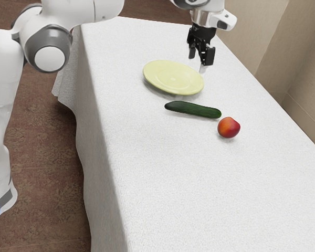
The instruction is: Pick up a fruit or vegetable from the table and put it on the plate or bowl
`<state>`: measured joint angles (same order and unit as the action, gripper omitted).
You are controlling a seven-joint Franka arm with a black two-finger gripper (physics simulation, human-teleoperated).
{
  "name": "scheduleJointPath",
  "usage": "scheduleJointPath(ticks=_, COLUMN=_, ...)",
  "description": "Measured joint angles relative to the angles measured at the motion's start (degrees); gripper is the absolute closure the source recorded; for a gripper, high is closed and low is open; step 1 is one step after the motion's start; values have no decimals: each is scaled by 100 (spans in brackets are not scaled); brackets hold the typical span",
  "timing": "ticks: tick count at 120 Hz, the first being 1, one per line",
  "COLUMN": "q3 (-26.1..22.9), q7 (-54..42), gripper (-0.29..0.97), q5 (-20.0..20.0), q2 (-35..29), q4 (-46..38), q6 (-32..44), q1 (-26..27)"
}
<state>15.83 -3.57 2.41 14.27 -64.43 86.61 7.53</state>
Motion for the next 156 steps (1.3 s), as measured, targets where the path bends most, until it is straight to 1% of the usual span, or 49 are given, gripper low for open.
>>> scheduleJointPath(ticks=34, q3=8, q7=-235, gripper=0, q5=44, q2=9, q4=16, q6=-73, q1=-33)
scheduleJointPath(ticks=49, q3=-3, q7=-305, gripper=0, q5=48, q2=54, q4=251, q6=-41, q1=-42)
scheduleJointPath(ticks=72, q3=-67, q7=-397, gripper=0, q5=71, q2=742, q4=607, q6=461, q1=-65)
scheduleJointPath(ticks=84, q3=-426, q7=-436, gripper=0, q5=87, q2=978, q4=753, q6=864, q1=-88)
scheduleJointPath(ticks=95, q3=-646, q7=-467, gripper=0, q5=198, q2=1161, q4=777, q6=1193, q1=-86)
scheduleJointPath(ticks=113, q3=-734, q7=-508, gripper=0, q5=448, q2=1510, q4=774, q6=1564, q1=-172)
scheduleJointPath(ticks=134, q3=-762, q7=-550, gripper=0, q5=732, q2=1685, q4=717, q6=1748, q1=-360)
scheduleJointPath(ticks=156, q3=-719, q7=-615, gripper=0, q5=838, q2=1784, q4=708, q6=1834, q1=-506)
